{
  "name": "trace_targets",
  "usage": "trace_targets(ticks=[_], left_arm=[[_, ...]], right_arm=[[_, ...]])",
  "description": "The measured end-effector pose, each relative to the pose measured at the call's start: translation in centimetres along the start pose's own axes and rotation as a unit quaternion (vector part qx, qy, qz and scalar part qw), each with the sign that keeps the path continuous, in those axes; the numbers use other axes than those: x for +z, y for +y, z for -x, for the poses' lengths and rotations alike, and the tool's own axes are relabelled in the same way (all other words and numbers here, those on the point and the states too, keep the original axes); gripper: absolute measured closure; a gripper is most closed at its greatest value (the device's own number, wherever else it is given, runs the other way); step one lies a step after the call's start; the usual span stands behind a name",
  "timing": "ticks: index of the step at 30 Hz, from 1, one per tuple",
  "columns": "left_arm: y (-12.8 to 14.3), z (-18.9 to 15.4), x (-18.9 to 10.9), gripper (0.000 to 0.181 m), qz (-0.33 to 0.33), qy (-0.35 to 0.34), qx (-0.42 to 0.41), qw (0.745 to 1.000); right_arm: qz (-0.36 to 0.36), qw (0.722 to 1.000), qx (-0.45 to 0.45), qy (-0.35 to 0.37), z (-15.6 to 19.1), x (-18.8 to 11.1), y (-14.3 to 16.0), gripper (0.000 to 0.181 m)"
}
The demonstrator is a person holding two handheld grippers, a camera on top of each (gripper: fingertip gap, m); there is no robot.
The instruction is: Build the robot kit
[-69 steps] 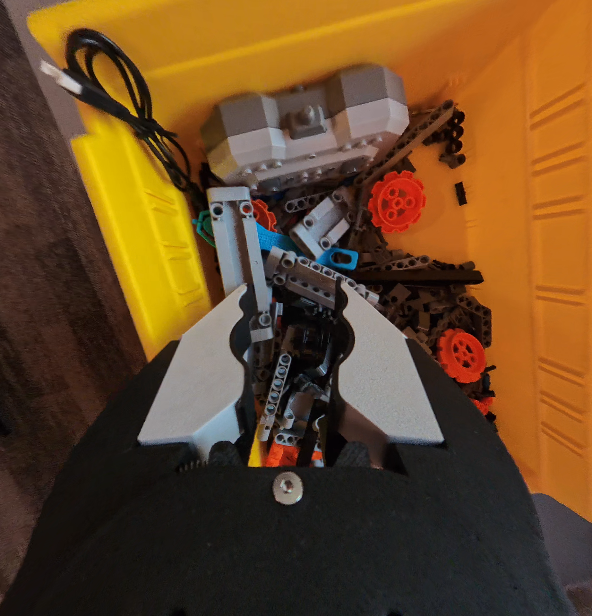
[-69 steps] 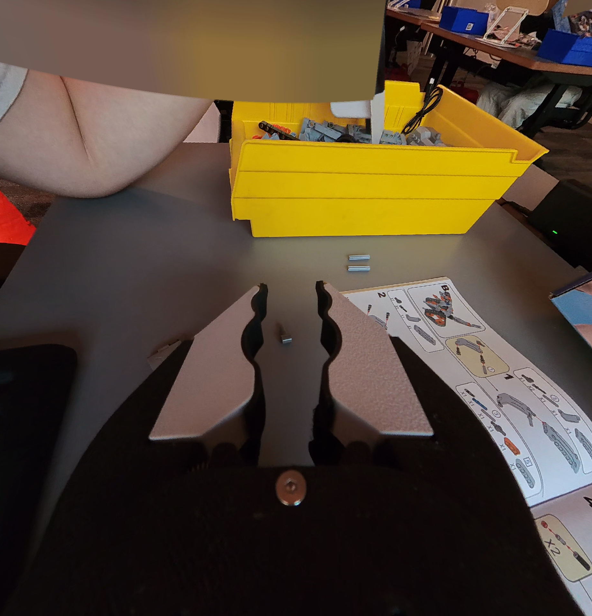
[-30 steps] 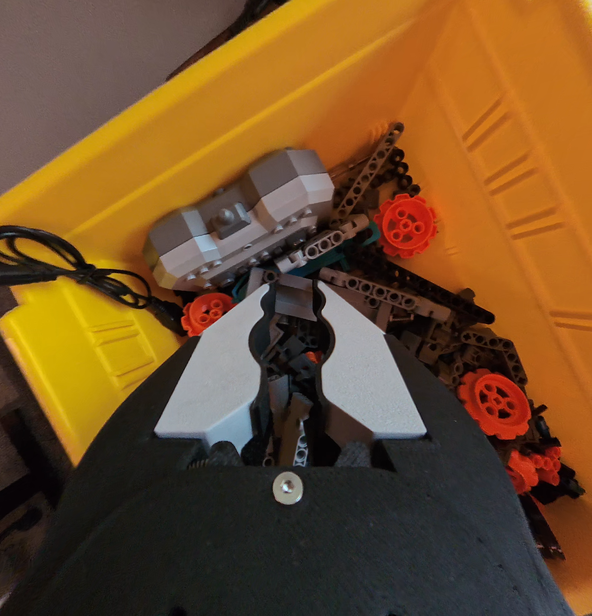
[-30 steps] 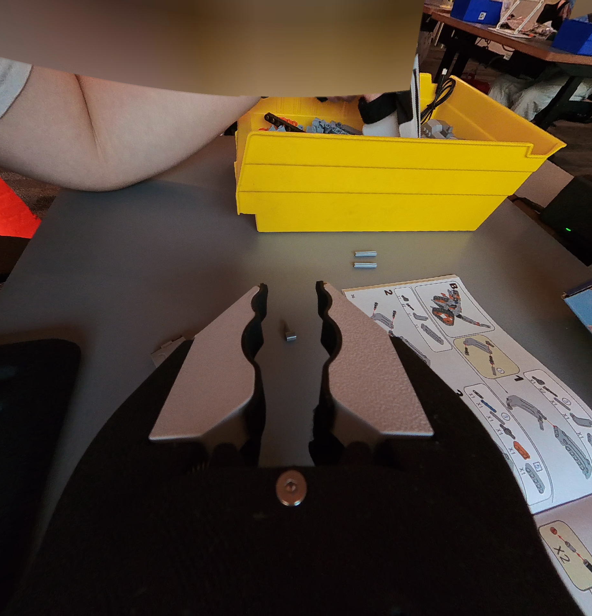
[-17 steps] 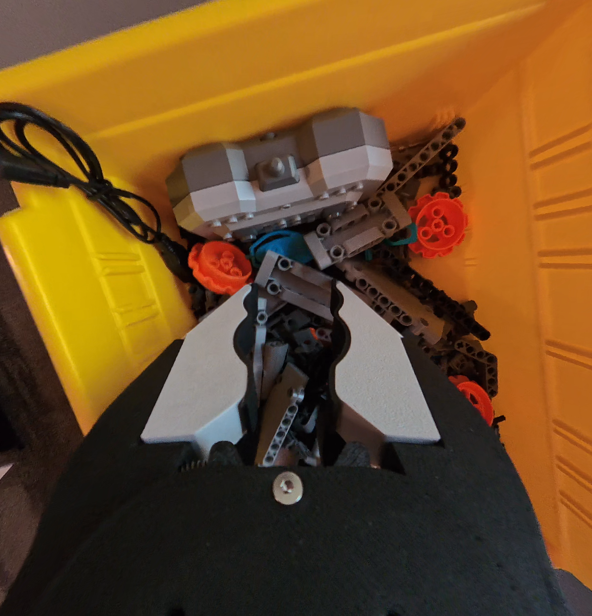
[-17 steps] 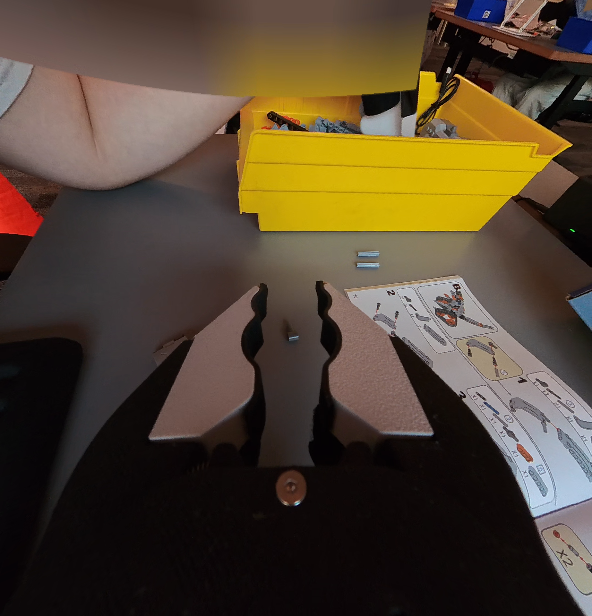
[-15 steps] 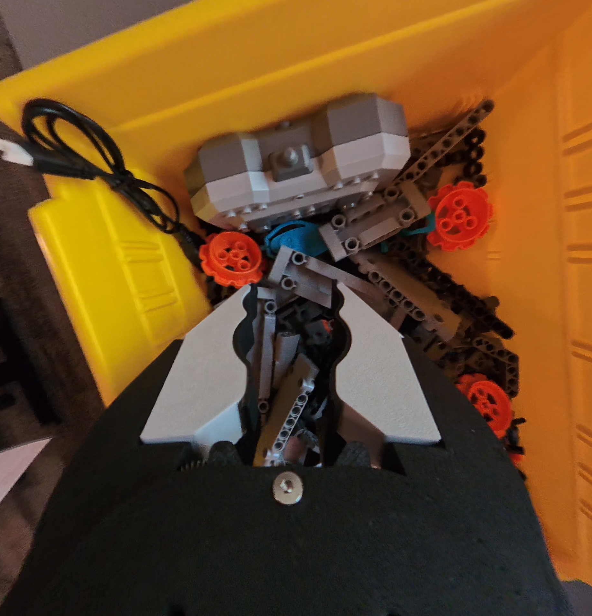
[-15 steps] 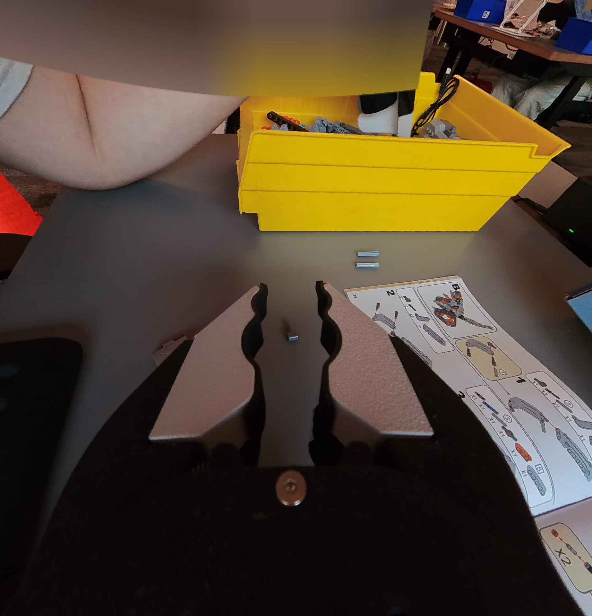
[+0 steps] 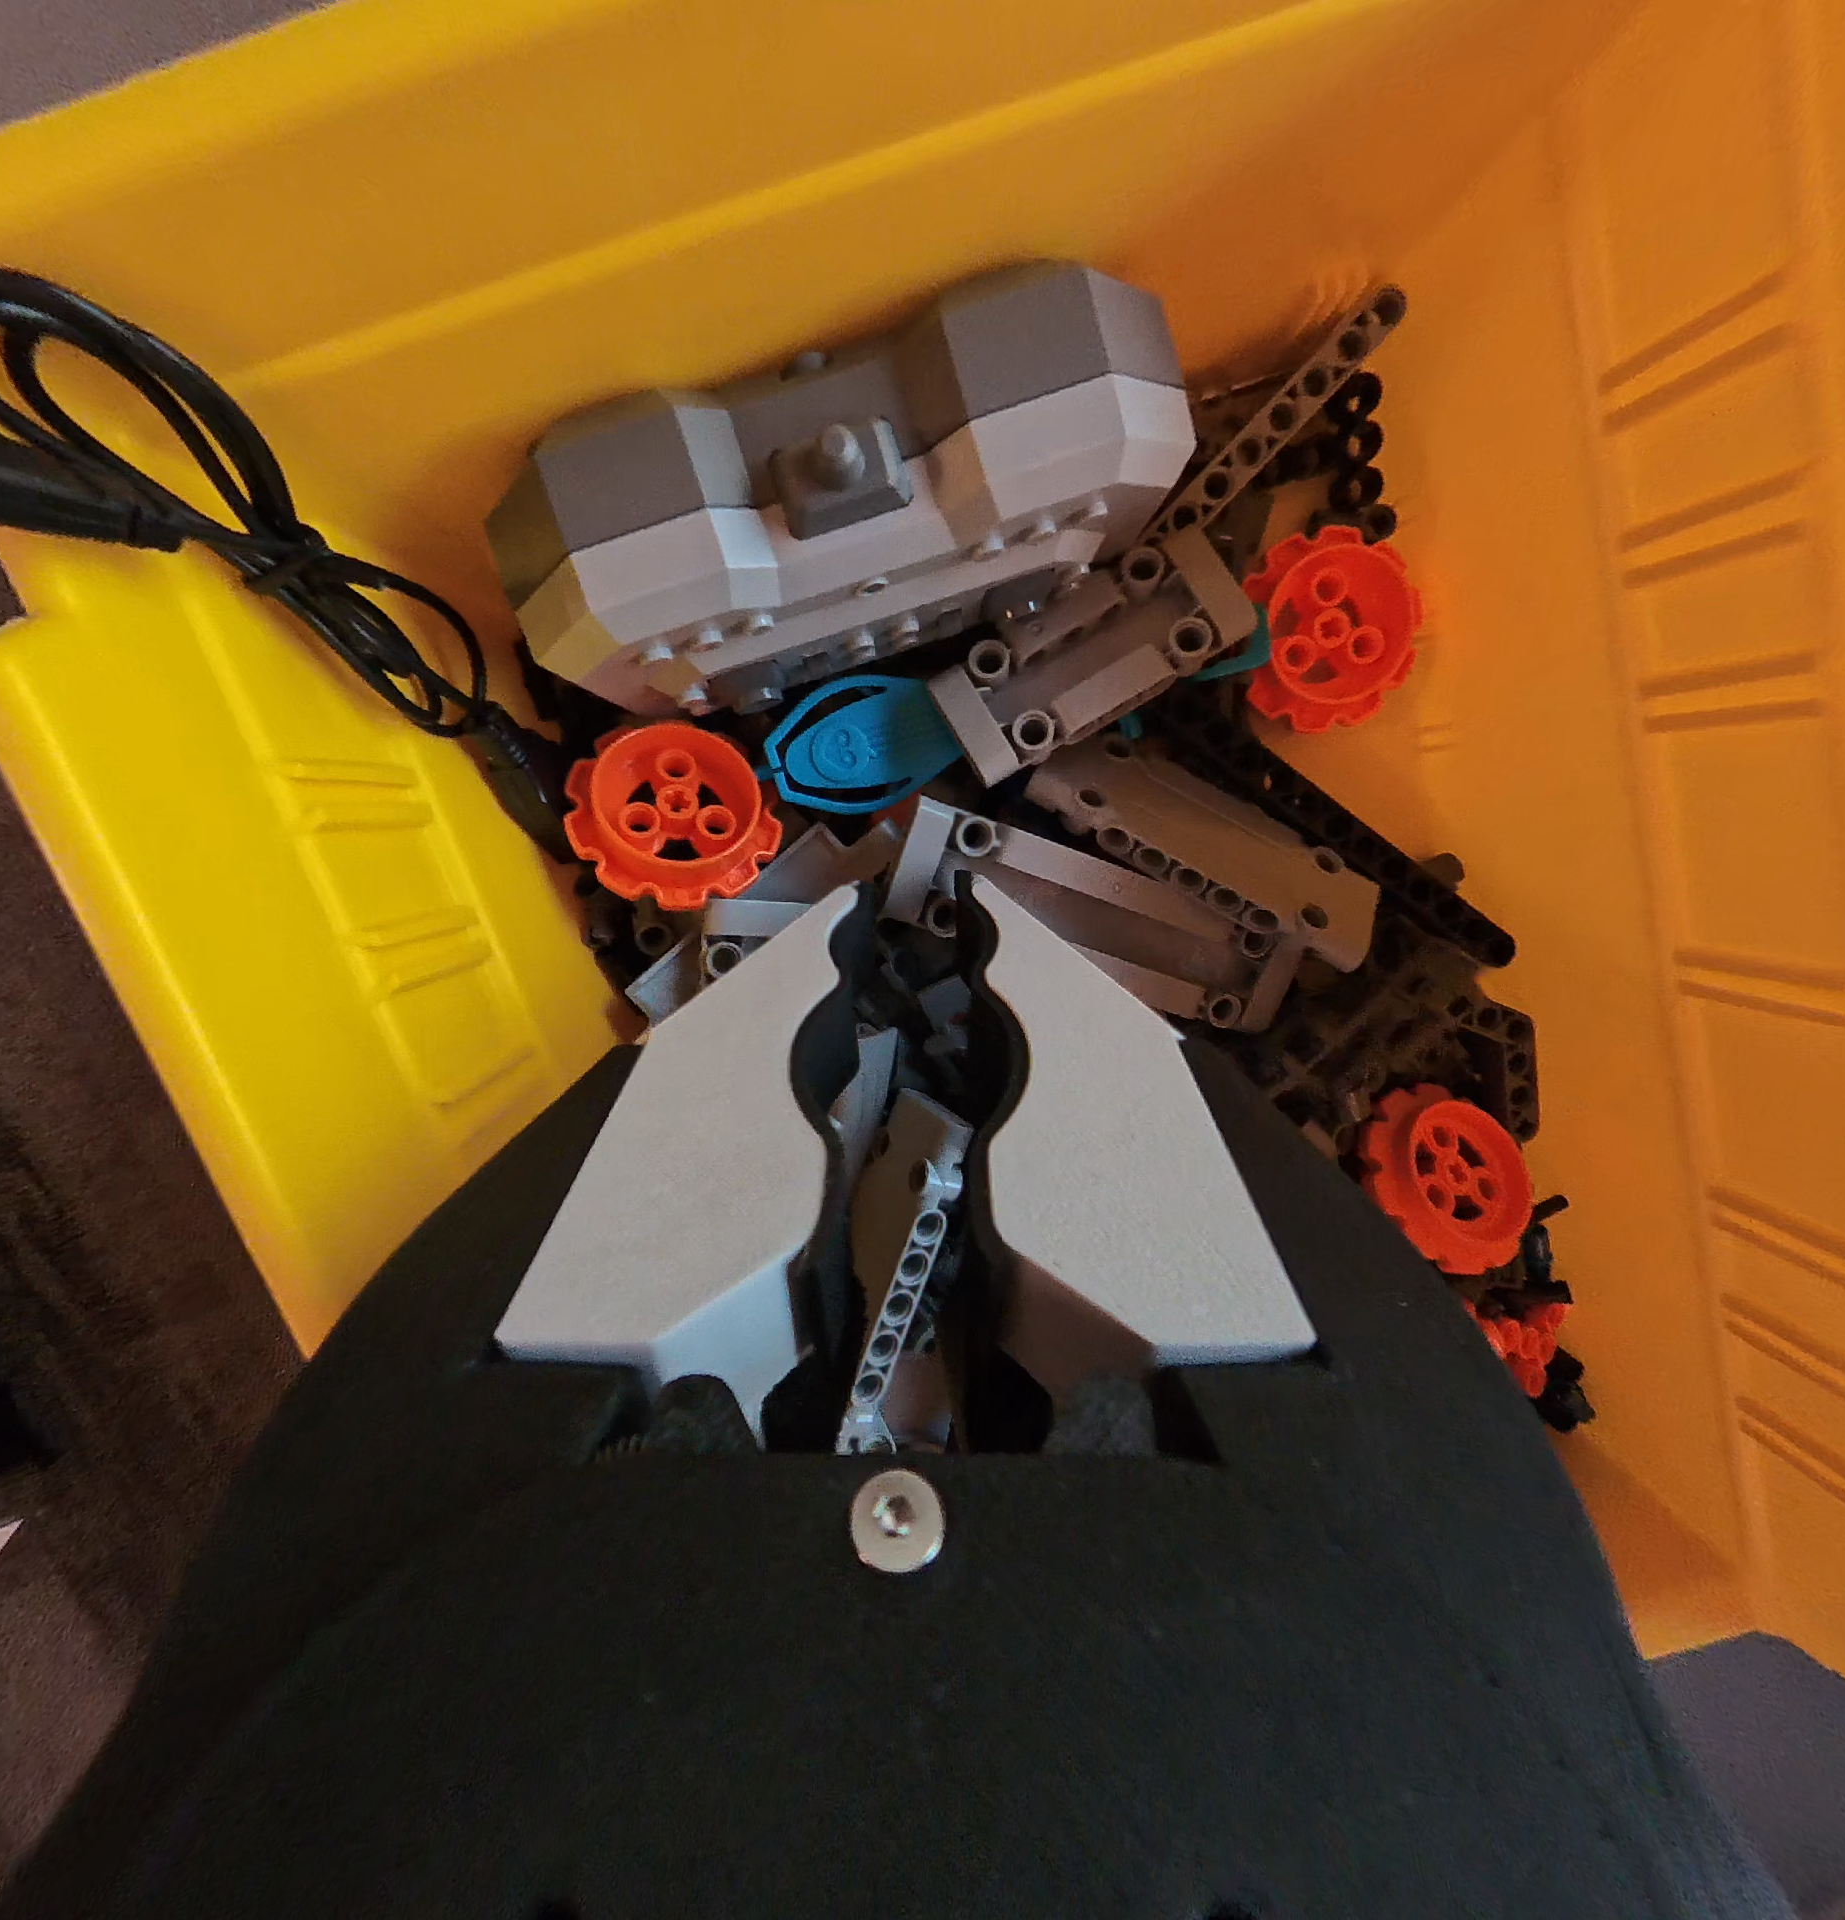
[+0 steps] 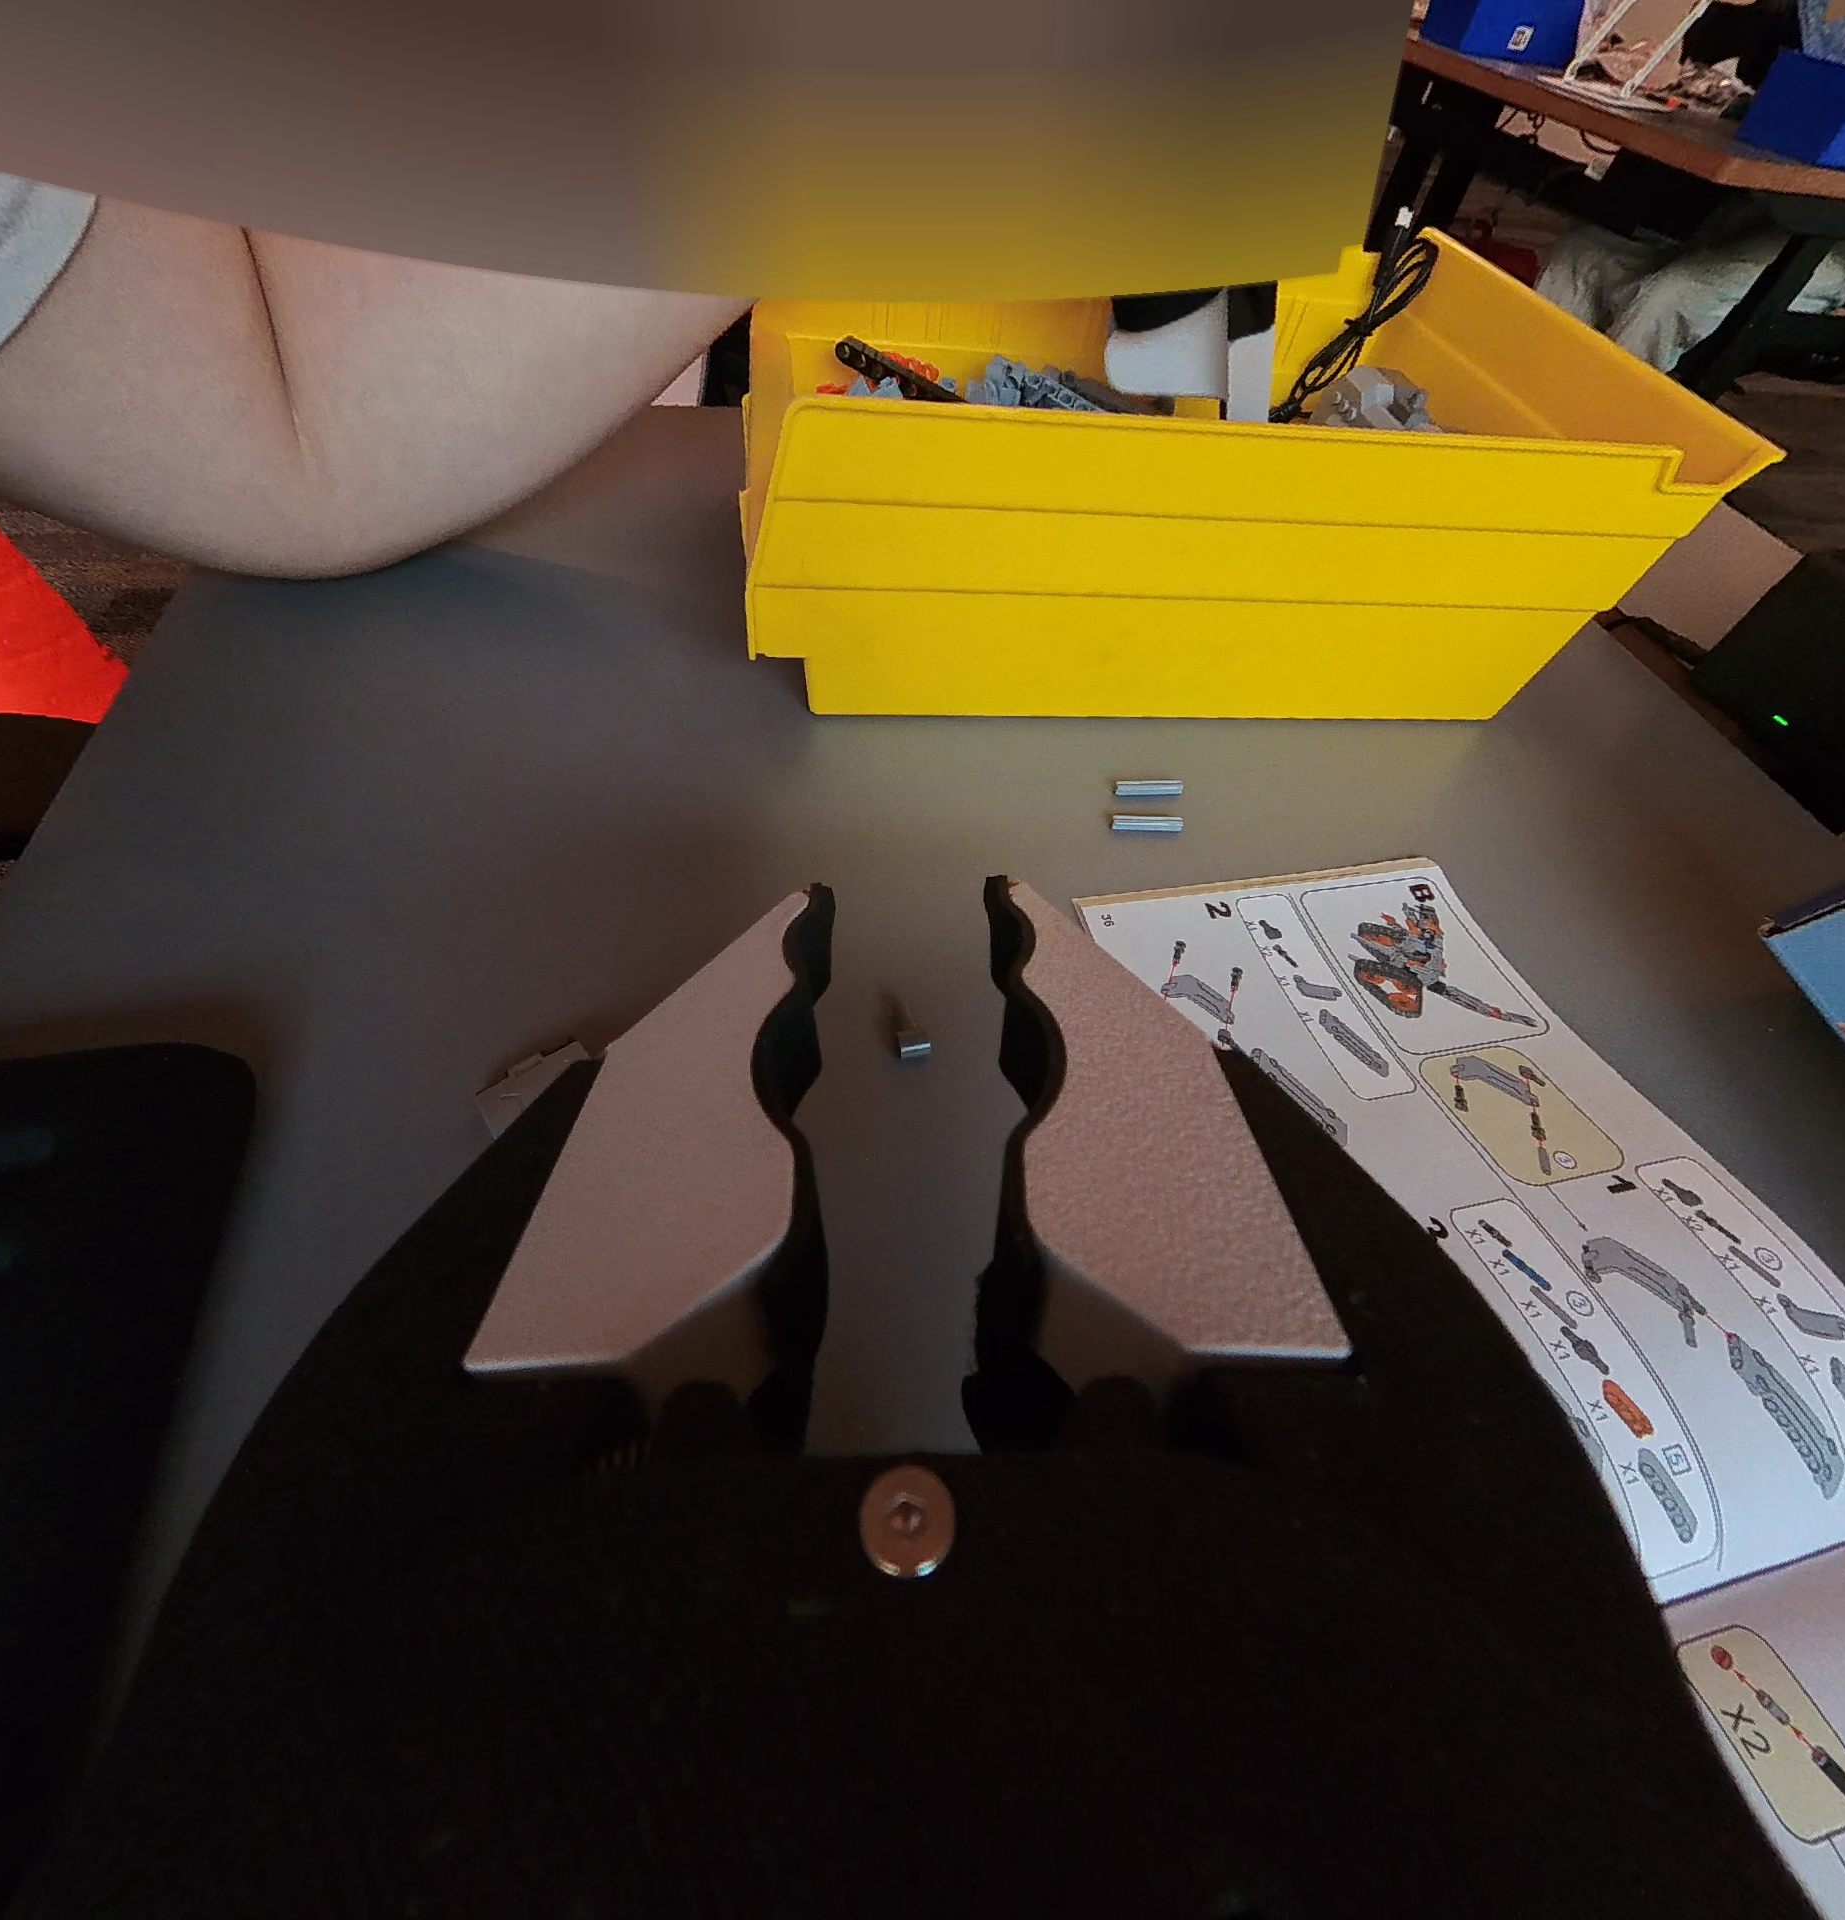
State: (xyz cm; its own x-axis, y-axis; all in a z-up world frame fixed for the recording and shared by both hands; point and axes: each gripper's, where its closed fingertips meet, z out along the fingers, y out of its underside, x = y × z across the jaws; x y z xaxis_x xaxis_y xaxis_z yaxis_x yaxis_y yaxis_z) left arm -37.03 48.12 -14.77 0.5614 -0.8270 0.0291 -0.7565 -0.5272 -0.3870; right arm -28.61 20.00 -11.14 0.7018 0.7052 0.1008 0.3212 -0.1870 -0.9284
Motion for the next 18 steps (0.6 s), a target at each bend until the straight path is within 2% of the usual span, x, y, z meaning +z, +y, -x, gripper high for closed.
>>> trace_targets(ticks=[6,9,11,13,16,18], left_arm=[[-0.1,-0.7,-1.2,0.171,-0.014,0.029,0.003,0.999],[3.0,-1.3,-0.9,0.174,0.074,0.040,0.004,0.996],[3.5,-1.5,-1.0,0.174,0.090,0.039,0.001,0.995],[3.5,-1.7,-1.5,0.174,0.089,0.034,0.007,0.995],[2.3,-1.7,-2.7,0.172,0.049,0.022,0.009,0.999],[1.4,0.0,-3.8,0.152,0.018,-0.022,-0.020,0.999]], right_arm=[[0.000,1.000,0.000,0.000,0.0,0.0,0.0,0.152],[0.001,1.000,0.000,-0.001,0.0,0.0,0.1,0.152],[0.002,1.000,-0.001,-0.001,0.1,0.1,0.1,0.152],[0.003,1.000,-0.002,-0.001,0.1,0.1,0.1,0.152],[0.002,1.000,-0.001,-0.001,0.1,0.1,0.1,0.152],[0.002,1.000,0.000,-0.001,0.1,0.1,0.1,0.152]])
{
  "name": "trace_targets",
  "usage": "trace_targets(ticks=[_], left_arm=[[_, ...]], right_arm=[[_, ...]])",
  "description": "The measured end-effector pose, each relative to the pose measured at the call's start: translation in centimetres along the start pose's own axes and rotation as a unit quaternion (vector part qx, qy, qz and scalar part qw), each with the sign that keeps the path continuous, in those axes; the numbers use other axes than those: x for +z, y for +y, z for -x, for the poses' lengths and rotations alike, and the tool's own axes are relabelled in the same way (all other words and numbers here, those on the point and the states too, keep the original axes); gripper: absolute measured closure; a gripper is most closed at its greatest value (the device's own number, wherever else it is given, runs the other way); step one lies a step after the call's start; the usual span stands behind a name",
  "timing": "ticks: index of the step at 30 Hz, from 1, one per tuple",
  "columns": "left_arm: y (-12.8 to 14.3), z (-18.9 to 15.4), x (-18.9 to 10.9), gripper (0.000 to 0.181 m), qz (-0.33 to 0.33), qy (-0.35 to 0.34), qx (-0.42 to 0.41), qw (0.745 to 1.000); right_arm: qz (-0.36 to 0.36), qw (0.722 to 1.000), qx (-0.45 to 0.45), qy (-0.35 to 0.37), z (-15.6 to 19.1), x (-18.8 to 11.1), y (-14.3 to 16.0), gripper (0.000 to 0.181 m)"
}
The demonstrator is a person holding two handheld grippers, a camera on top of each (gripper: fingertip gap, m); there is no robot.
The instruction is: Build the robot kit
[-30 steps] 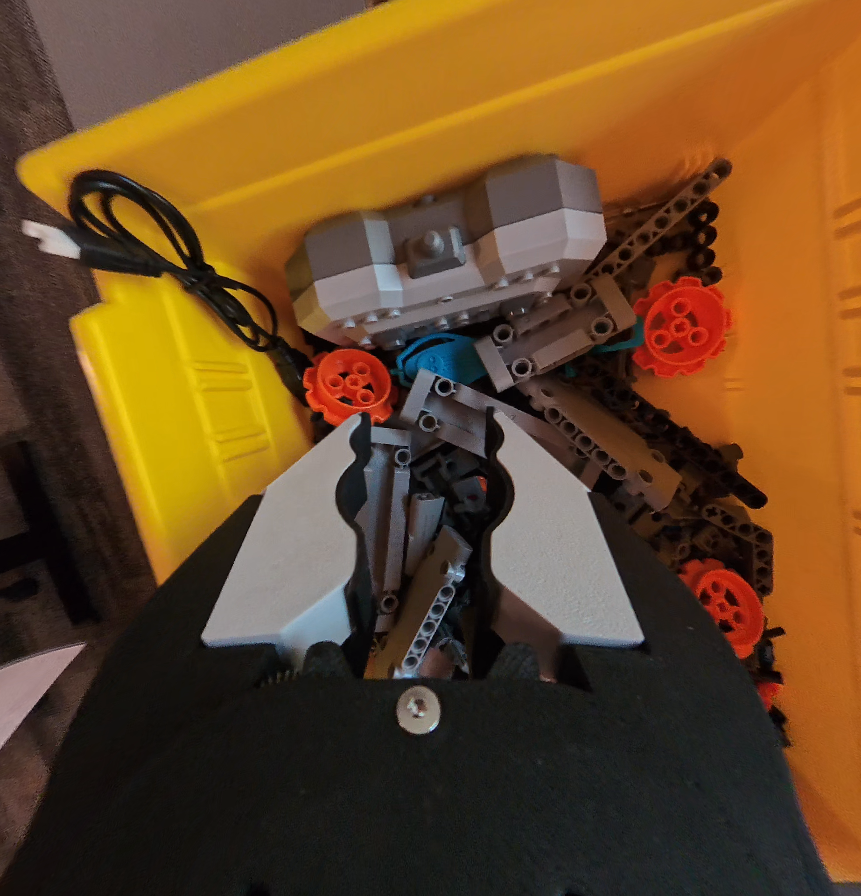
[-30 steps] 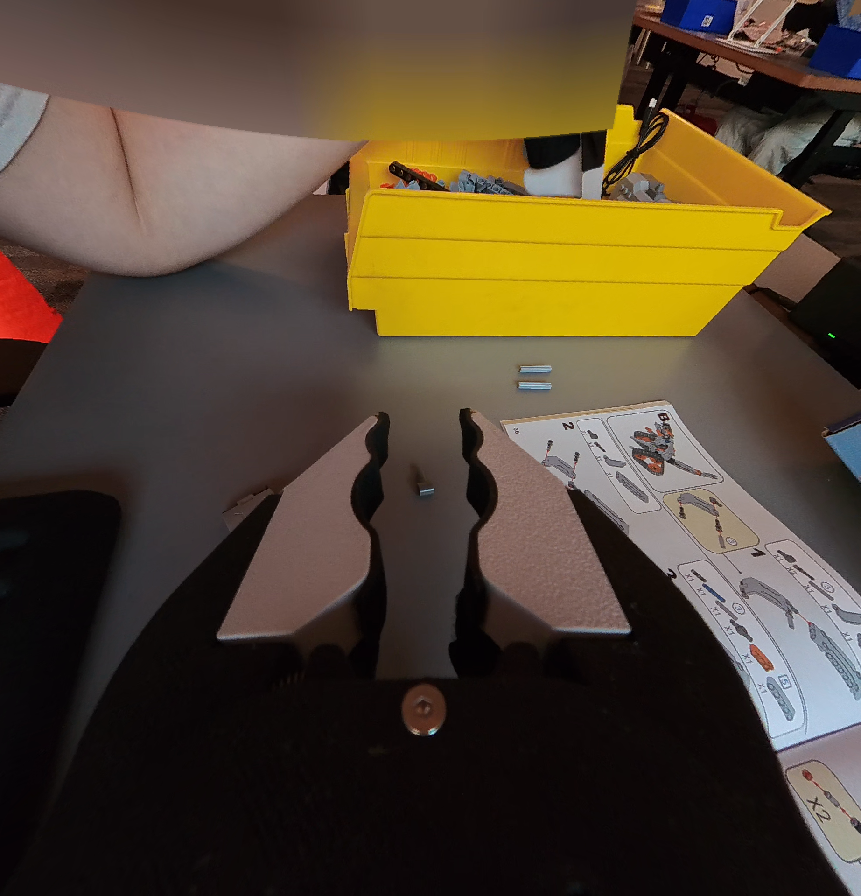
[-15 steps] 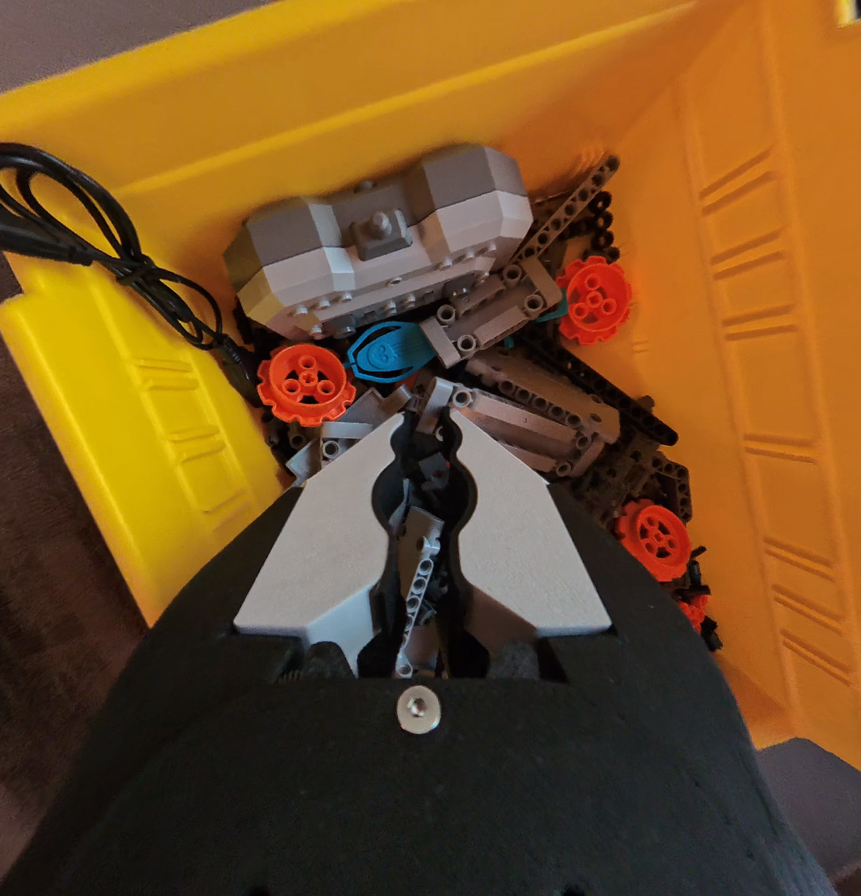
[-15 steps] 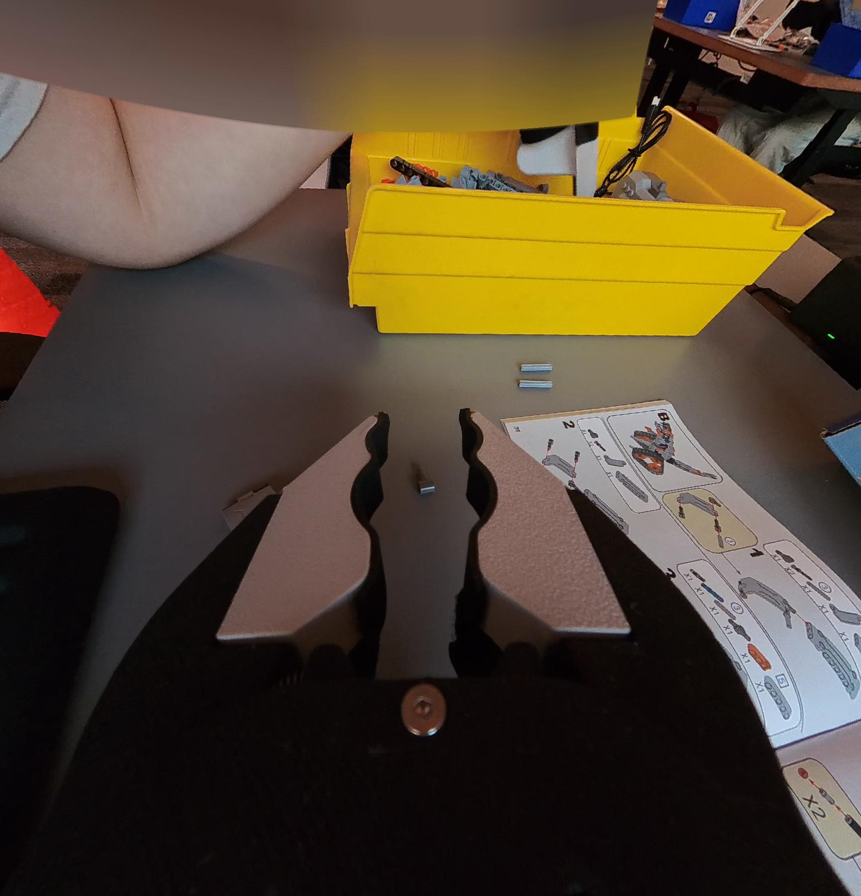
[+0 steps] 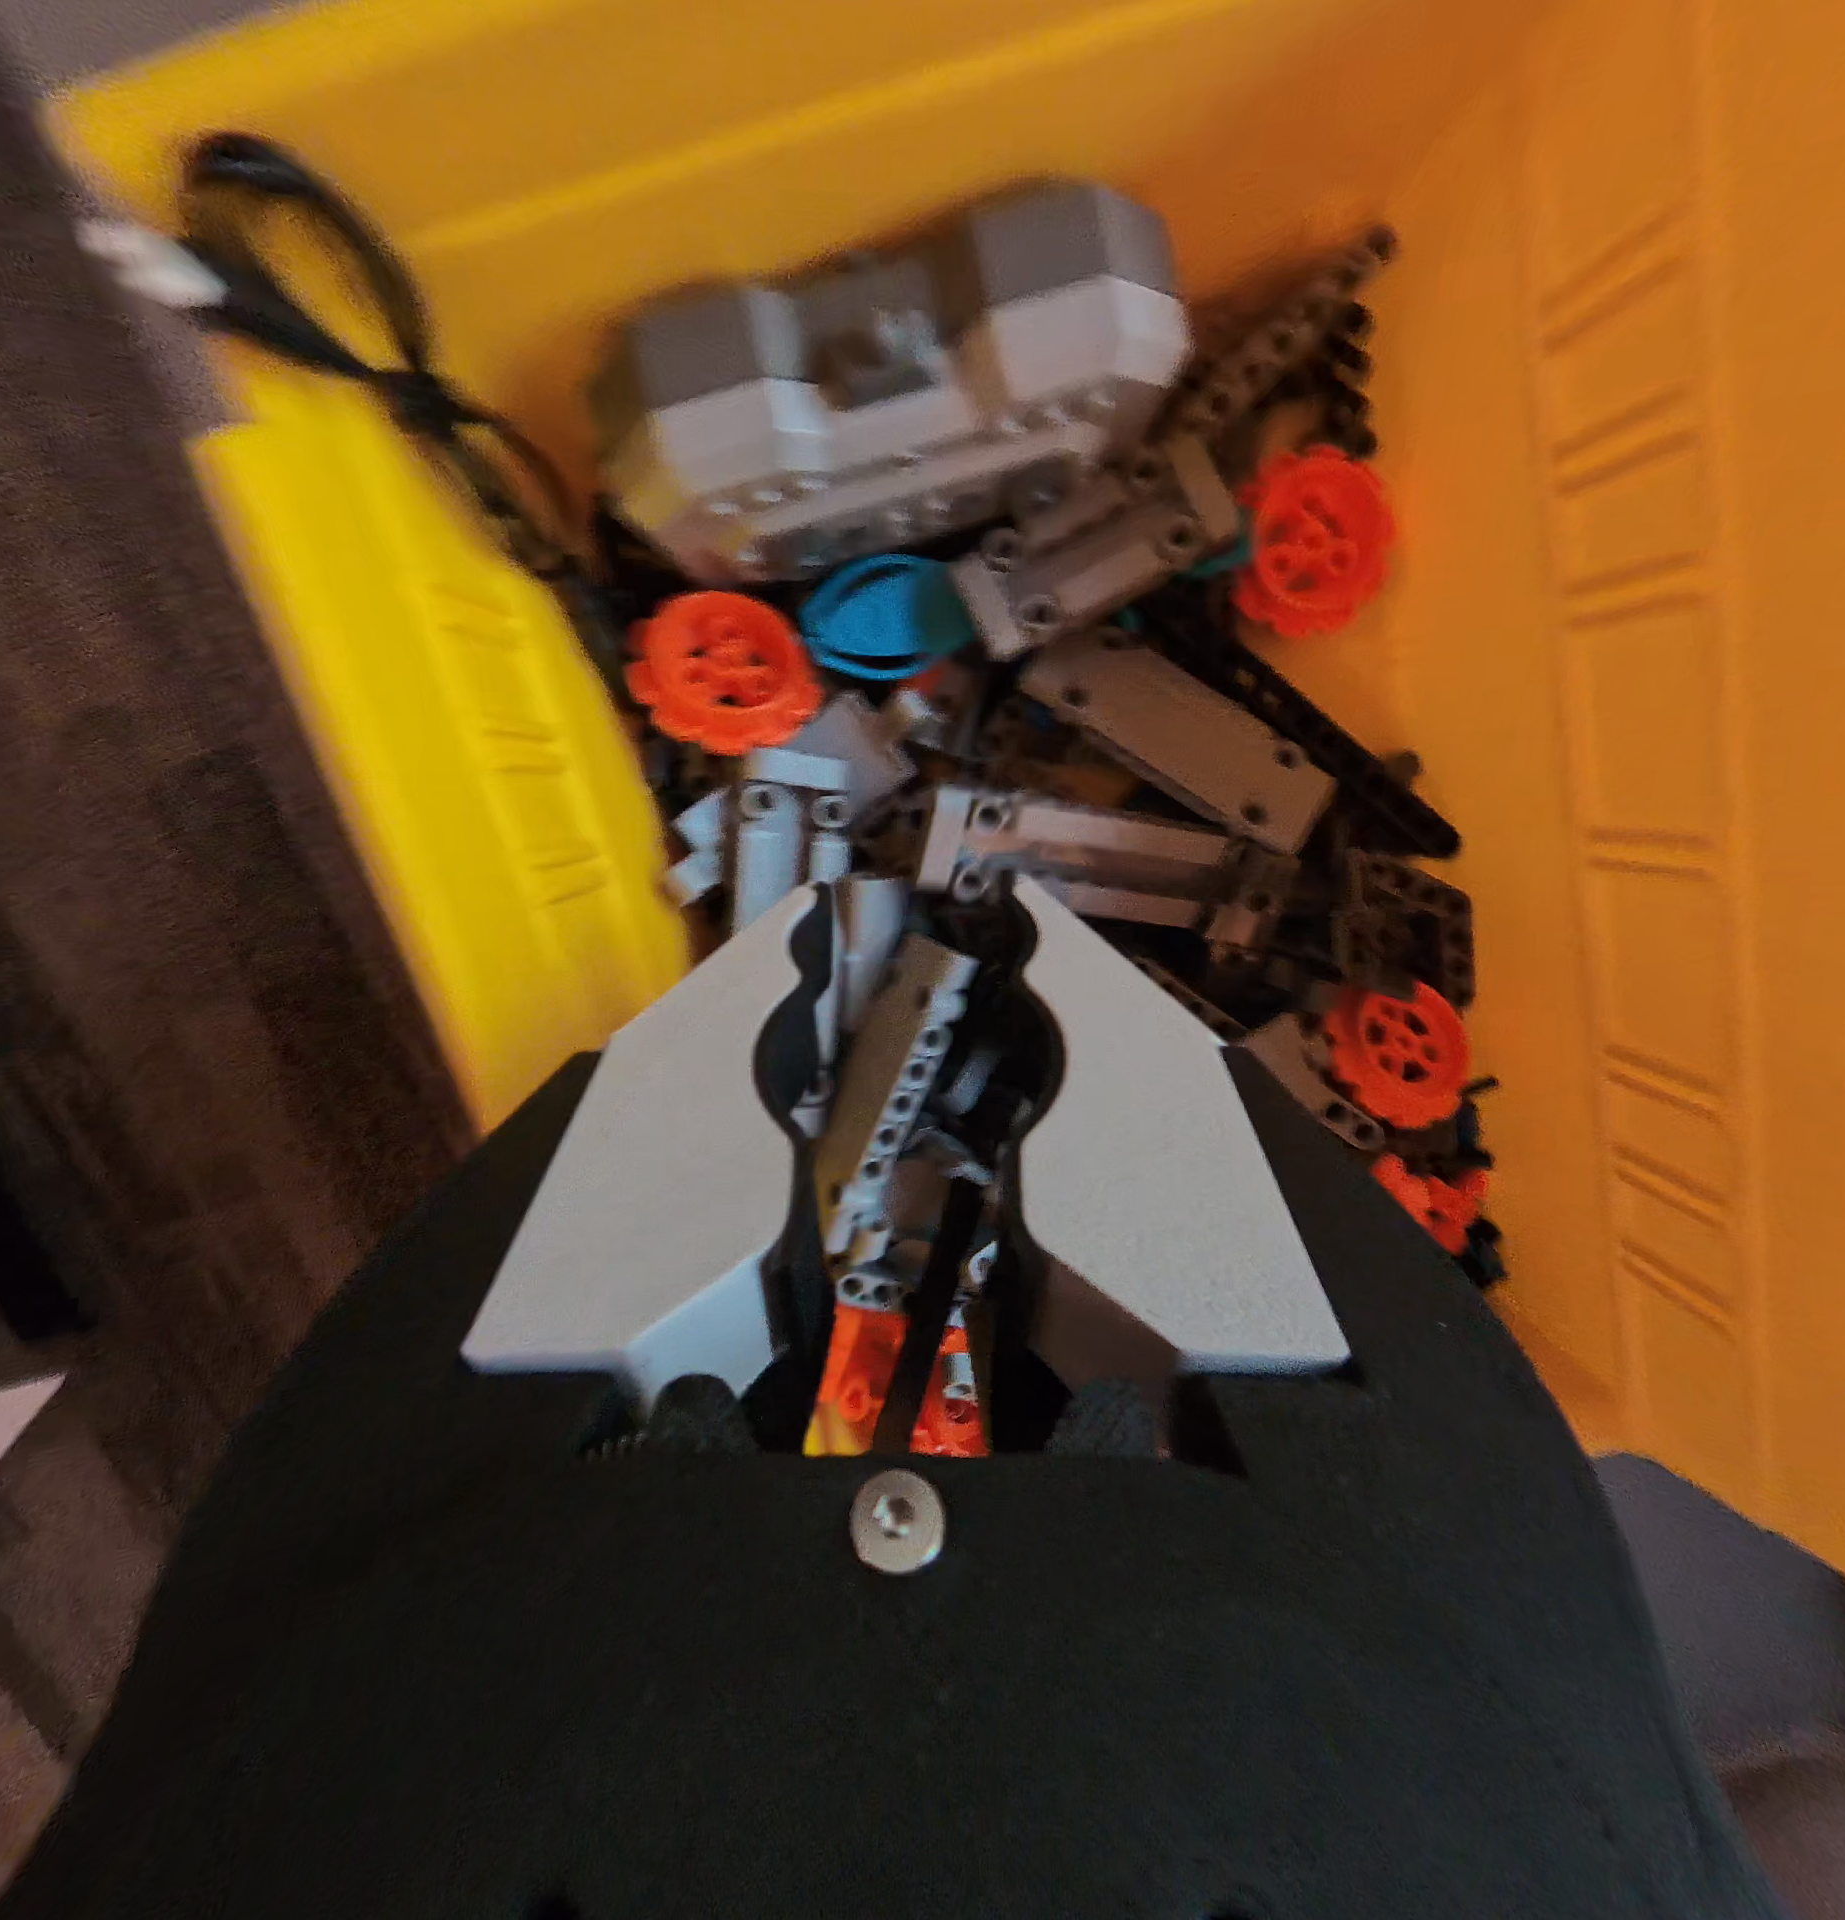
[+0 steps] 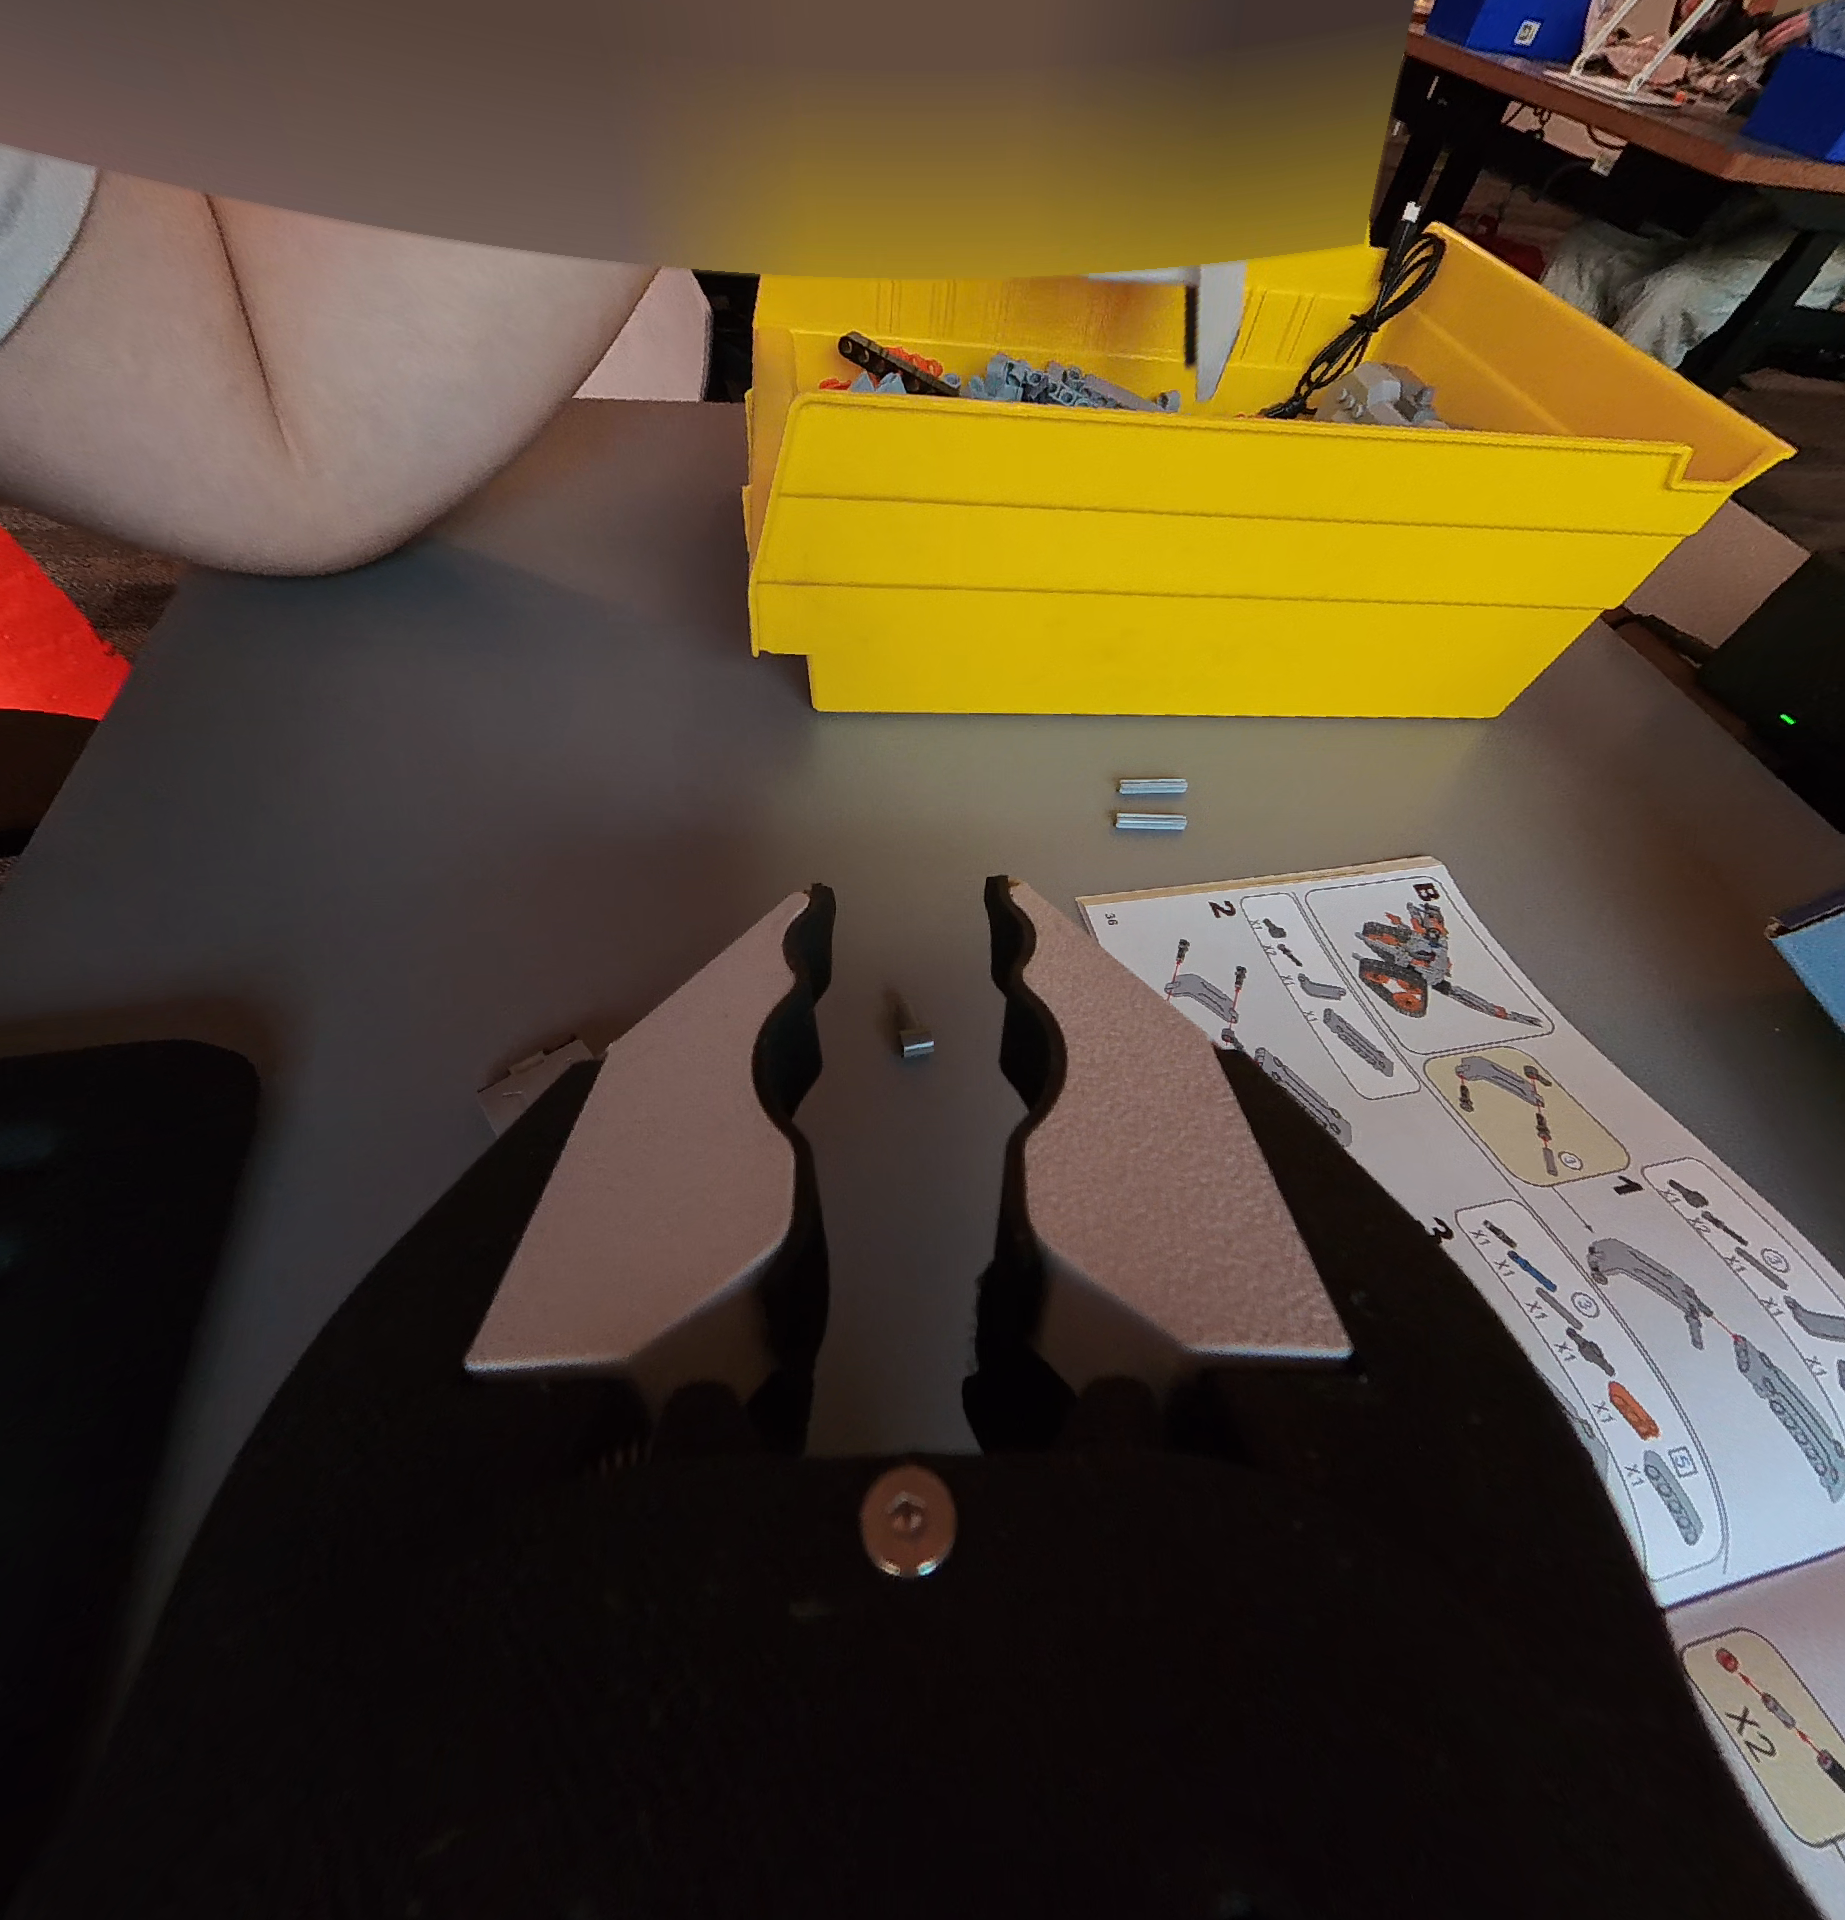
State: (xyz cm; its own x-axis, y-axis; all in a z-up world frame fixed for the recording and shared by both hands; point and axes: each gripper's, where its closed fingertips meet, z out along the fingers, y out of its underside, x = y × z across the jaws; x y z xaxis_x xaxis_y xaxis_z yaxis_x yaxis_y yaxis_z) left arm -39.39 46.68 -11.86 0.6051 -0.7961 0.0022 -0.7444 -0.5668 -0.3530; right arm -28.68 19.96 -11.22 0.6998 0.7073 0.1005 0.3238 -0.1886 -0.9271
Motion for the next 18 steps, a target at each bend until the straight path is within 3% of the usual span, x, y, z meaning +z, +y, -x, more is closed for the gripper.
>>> trace_targets(ticks=[4,14,18], left_arm=[[1.2,2.7,-0.7,0.147,0.017,-0.059,-0.024,0.998],[2.5,3.5,2.5,0.153,0.092,-0.102,0.013,0.990],[2.6,3.5,2.7,0.154,0.092,-0.100,0.013,0.991]], right_arm=[[0.001,1.000,-0.002,-0.001,0.1,0.1,0.0,0.152],[0.003,1.000,-0.003,-0.001,0.1,0.1,0.1,0.152],[0.004,1.000,-0.005,-0.002,0.2,0.1,0.1,0.152]])
